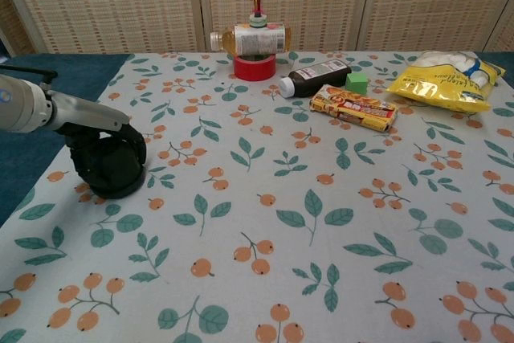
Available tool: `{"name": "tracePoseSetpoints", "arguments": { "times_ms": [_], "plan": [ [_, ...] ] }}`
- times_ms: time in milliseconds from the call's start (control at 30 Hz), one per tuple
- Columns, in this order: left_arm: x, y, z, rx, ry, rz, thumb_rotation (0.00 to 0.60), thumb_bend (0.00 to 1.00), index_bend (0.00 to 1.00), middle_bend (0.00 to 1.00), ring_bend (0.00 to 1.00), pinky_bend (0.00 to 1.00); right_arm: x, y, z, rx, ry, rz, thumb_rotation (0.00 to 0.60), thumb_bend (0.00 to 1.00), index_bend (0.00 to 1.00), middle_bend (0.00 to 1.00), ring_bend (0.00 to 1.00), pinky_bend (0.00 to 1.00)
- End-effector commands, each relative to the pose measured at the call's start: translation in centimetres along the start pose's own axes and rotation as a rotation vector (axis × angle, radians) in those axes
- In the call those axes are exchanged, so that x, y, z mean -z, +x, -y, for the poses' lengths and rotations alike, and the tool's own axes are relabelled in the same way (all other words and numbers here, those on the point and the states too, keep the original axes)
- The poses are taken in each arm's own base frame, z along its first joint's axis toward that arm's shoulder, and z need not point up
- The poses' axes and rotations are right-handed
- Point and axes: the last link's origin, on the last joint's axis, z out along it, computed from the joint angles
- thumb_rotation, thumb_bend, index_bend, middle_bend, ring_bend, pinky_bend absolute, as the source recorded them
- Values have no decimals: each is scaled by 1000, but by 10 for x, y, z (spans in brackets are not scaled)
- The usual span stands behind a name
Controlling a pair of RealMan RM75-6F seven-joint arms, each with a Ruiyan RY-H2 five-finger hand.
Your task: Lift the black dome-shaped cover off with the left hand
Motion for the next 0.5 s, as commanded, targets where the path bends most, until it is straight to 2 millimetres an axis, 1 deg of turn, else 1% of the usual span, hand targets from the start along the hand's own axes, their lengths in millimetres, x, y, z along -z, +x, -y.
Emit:
{"name": "tracePoseSetpoints", "arguments": {
  "times_ms": [33,233,400,467,500],
  "plan": [
    [8,-2,4,-19,6,-64,600,429,489,531,381,701,0,0,0,0,2,1,600,121,0,0,0,0],
    [23,-6,12,-2,34,-127,600,438,509,552,397,719,2,-1,2,1,12,8,600,121,0,0,0,0],
    [38,-16,25,83,45,-194,600,436,533,576,418,747,4,-1,4,0,20,6,600,122,0,0,0,0],
    [48,-13,31,94,47,-236,600,439,539,583,422,753,5,-1,4,0,21,7,600,122,0,0,0,0],
    [57,-6,36,101,50,-282,600,444,539,582,421,753,6,-1,4,1,21,8,600,122,0,0,0,0]
  ]
}}
